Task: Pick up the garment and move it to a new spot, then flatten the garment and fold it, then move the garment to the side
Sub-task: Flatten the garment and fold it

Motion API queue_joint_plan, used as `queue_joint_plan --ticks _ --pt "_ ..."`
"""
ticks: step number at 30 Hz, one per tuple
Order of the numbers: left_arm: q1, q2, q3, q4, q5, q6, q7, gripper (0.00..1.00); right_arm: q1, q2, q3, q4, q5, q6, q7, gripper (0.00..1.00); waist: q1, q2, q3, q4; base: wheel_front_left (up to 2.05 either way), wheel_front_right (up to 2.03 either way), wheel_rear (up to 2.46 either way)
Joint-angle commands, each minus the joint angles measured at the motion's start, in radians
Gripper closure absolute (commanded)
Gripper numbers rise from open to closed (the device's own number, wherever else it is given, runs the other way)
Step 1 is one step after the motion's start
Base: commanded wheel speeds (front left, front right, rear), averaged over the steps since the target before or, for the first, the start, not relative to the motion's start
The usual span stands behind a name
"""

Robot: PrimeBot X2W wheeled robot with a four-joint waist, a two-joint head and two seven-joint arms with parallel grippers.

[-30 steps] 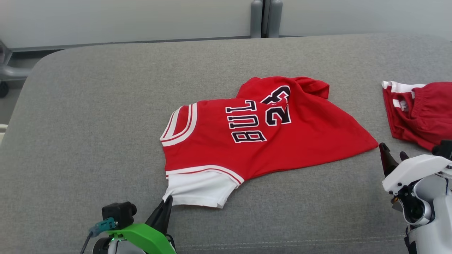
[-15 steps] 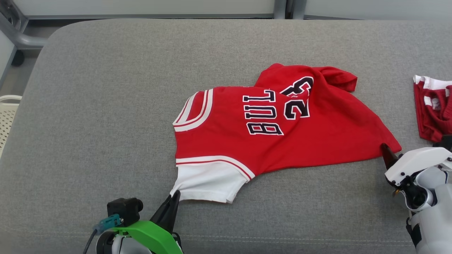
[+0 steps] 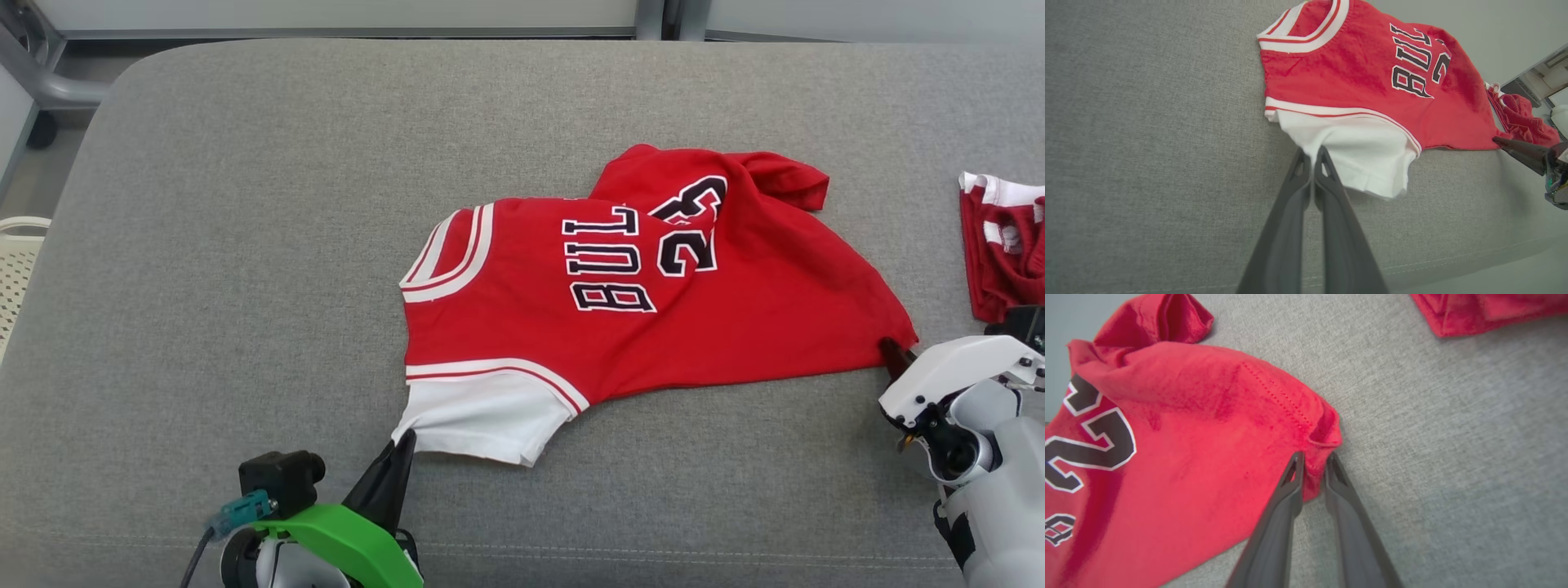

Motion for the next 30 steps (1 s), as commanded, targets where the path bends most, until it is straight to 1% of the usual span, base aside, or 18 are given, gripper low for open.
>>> queue_joint_plan --ticks 1,2,3,8,11,17,21,27,30 --pt "0.004 0.005 0.009 -0.008 -0.007 -0.005 -0.008 1.0 -0.001 -0.007 0.017 0.003 0.021 0.0 -0.003 0.77 0.0 -0.0001 0.001 -0.001 0.0 0.0 0.0" --pt "0.001 0.006 0.013 -0.013 -0.009 -0.005 -0.009 1.0 -0.006 -0.024 0.039 0.006 0.031 0.0 -0.019 0.9 0.0 -0.0001 0.002 -0.002 0.0 0.0 0.0" --pt "0.0 0.005 0.016 -0.016 -0.014 -0.006 -0.01 1.0 -0.009 -0.028 0.049 0.009 0.04 0.0 -0.027 1.0 0.0 -0.0001 0.002 -0.002 0.0 0.0 0.0" --pt "0.002 -0.011 0.034 -0.033 -0.047 -0.019 -0.022 1.0 -0.026 -0.045 0.082 0.012 0.099 0.0 -0.07 1.0 0.0 -0.0001 -0.004 -0.008 0.0 0.0 0.0" --pt "0.007 -0.025 0.053 -0.049 -0.075 -0.031 -0.033 1.0 -0.026 -0.051 0.102 -0.011 0.149 0.0 -0.089 1.0 0.0 -0.0001 -0.014 -0.016 0.0 0.0 0.0" --pt "0.009 -0.061 0.111 -0.092 -0.148 -0.053 -0.071 1.0 0.002 -0.071 0.144 -0.109 0.266 0.0 -0.091 1.0 0.0 -0.0001 -0.036 -0.039 0.0 0.0 0.0" --pt "-0.014 -0.073 0.154 -0.118 -0.201 -0.069 -0.074 1.0 0.014 -0.082 0.16 -0.179 0.329 0.0 -0.081 1.0 0.0 -0.0001 -0.058 -0.057 0.0 0.0 0.0" --pt "-0.074 -0.077 0.203 -0.143 -0.249 -0.07 -0.059 1.0 0.004 -0.101 0.178 -0.243 0.365 0.0 -0.059 1.0 0.0 -0.0001 -0.095 -0.08 0.0 0.0 0.0" --pt "-0.123 -0.062 0.22 -0.152 -0.248 -0.063 -0.039 1.0 -0.013 -0.101 0.191 -0.268 0.36 0.0 -0.051 1.0 0.0 -0.0001 -0.121 -0.091 0.0 0.0 0.0"
